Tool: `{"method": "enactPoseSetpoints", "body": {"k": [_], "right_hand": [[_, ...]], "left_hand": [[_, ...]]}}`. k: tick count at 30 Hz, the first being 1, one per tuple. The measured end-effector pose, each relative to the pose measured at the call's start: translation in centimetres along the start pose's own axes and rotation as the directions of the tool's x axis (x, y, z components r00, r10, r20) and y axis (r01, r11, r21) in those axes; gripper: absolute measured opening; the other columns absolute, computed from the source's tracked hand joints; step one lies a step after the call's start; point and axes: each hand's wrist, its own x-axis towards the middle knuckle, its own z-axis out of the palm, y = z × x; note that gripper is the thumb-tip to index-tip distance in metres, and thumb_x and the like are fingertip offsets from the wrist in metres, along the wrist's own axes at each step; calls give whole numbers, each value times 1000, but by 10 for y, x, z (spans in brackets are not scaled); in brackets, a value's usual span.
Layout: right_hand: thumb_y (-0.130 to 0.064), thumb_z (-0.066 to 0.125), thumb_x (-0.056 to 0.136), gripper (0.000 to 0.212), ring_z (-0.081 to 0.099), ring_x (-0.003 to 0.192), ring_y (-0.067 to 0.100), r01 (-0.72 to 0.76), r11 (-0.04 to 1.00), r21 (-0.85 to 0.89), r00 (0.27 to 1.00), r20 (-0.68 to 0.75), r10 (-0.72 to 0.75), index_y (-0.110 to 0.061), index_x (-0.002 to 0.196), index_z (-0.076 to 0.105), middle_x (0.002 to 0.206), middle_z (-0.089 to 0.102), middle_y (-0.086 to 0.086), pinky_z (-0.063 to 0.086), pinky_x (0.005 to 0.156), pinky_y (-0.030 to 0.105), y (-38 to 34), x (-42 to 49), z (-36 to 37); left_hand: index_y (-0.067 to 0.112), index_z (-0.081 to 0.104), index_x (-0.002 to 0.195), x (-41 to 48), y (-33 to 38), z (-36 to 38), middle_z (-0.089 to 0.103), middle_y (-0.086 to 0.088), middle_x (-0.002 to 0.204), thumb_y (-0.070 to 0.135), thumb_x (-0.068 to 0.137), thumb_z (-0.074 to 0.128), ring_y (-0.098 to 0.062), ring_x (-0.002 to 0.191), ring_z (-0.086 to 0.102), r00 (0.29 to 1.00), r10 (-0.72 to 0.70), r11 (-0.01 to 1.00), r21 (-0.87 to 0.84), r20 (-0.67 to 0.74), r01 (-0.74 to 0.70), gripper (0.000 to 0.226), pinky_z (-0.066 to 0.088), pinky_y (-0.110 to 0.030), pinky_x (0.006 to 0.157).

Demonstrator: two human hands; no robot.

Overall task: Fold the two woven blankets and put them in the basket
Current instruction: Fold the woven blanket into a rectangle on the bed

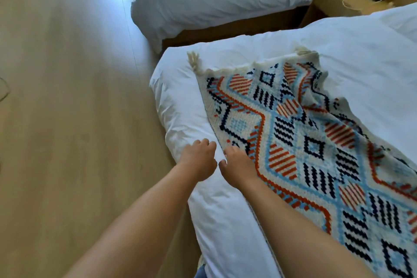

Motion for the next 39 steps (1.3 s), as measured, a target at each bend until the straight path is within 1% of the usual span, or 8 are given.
{"method": "enactPoseSetpoints", "body": {"k": [4, 13, 19, 24, 27, 32, 36, 39], "right_hand": [[-22, 40, 92, 30, 44, 109, 28, -12, 1000, -1, 1000, -10, 12, -6, 117, 45, 120, 50, 12, 40, 82, 37, -24, 65, -12], [-25, 41, 92, 32, 43, 109, 28, -230, 969, 91, 973, -8, 231, -5, 118, 43, 121, 48, 12, 35, 75, 32, -68, 199, -9], [-27, 43, 92, 28, 45, 107, 28, -352, 920, 174, 933, -20, 360, -6, 111, 45, 119, 49, 12, 34, 73, 32, -79, 265, -12], [-29, 47, 92, 37, 43, 115, 29, -425, 869, 253, 899, 5, 438, -6, 121, 42, 126, 46, 13, 41, 83, 36, -69, 335, 2], [-32, 49, 92, 42, 40, 117, 27, -474, 838, 272, 872, 14, 489, -7, 124, 40, 129, 42, 12, 42, 81, 34, -57, 380, 17], [-28, 50, 91, 42, 38, 119, 31, -538, 821, 189, 834, -21, 551, -8, 126, 38, 130, 40, 14, 43, 84, 35, -44, 424, 36], [-14, 44, 92, 29, 43, 113, 31, -565, 819, 99, 822, -16, 569, -7, 120, 41, 124, 45, 14, 43, 73, 33, -39, 443, 48], [-3, 44, 91, 27, 49, 107, 33, -610, 787, 98, 788, -31, 615, -6, 118, 44, 119, 49, 16, 37, 64, 33, -42, 456, 49]], "left_hand": [[11, 45, 114, 51, -42, -22, 51, -8, 118, 28, 90, 44, -28, 109, 47, 1000, -9, 1000, -5, 8, 9, 29, 39, -37, 83], [11, 45, 110, 184, -162, -47, 51, -8, 112, 24, 89, 44, -27, 104, 47, 985, 156, 984, 75, 81, -162, 25, 31, -34, 73], [11, 45, 114, 269, -189, -63, 52, -8, 114, 23, 87, 46, -27, 107, 47, 956, 253, 955, 122, 150, -272, 29, 36, -35, 81], [11, 39, 126, 354, -197, -51, 49, -9, 126, 20, 85, 48, -28, 117, 44, 928, 291, 922, 190, 233, -337, 43, 37, -38, 90], [11, 27, 138, 400, -205, -30, 37, -10, 140, 20, 86, 50, -28, 129, 33, 904, 311, 897, 222, 294, -381, 57, 32, -40, 99], [24, -12, 146, 460, -222, 0, -1, -10, 156, 13, 88, 43, -27, 143, -4, 855, 380, 811, 318, 354, -492, 80, 2, -50, 113], [28, 0, 147, 488, -227, 17, 33, -15, 137, 15, 89, 43, -34, 128, 34, 763, 519, 694, 330, 385, -639, 73, 2, -50, 113], [14, 30, 142, 502, -239, 15, 48, -17, 119, 10, 85, 44, -32, 109, 51, 693, 638, 620, 310, 335, -720, 59, 20, -43, 110]]}}
